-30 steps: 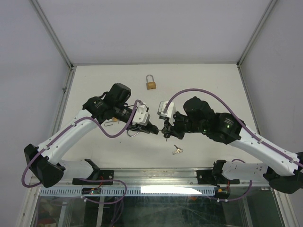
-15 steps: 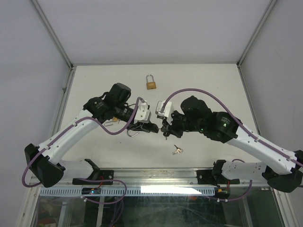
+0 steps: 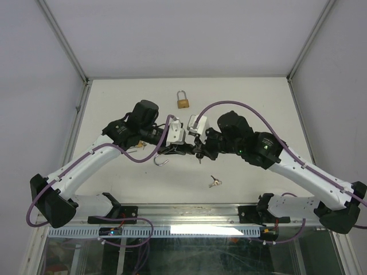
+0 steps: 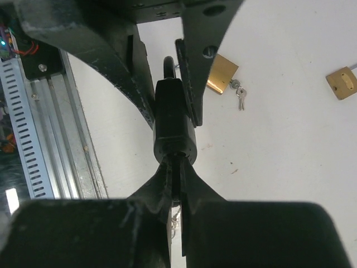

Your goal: Unlock with the key

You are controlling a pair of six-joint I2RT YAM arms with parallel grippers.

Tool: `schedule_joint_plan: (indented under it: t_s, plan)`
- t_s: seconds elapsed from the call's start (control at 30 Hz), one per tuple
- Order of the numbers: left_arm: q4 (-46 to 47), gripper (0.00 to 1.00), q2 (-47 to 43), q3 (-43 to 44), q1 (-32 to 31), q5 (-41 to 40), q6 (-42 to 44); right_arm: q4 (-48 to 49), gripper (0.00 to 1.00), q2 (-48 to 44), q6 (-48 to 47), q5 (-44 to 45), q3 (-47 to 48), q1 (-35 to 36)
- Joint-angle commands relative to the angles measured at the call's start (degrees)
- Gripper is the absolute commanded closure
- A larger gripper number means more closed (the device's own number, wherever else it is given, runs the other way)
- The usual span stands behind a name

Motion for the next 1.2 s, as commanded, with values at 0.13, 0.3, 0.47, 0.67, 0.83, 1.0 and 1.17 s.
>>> schedule_joint_plan:
  t_s: [0.13, 0.3, 0.47, 0.67, 0.83, 1.0, 1.17]
  plan:
    - [22.2, 1.0, -5.0, -2.0, -2.5, 0.2, 1.0, 24.0, 1.0, 4.2, 20.1, -22.6, -1.2, -12.6]
    - [21.8, 1.0, -7.1, -5.1, -2.8, -6.0, 8.5, 26.3, 1.0, 5.6, 33.7, -31.7, -4.6, -18.4]
    - [20.5, 1.0, -8.2, -6.6, -2.9, -6.0, 8.8, 25.0, 1.0, 6.5, 37.1, -35.7, -4.8, -20.7]
    - [14.4, 1.0, -7.1, -5.2, -1.6, -4.3, -0.6, 10.5, 0.57, -0.9, 16.8, -34.6, -0.6, -21.9]
    - [13.1, 1.0, -5.7, -4.2, 2.0, 2.8, -9.3, 5.2, 0.01, -5.7, 6.3, -28.6, -3.2, -22.1]
    - [13.2, 1.0, -4.1, -1.5, 3.1, 5.2, -12.0, 11.9, 0.01, -4.5, 4.6, -31.3, -6.8, -20.3]
    - [13.1, 1.0, -3.4, -0.7, 3.1, 6.2, -13.6, 18.3, 0.11, -2.0, 2.1, -27.2, -8.5, -13.7]
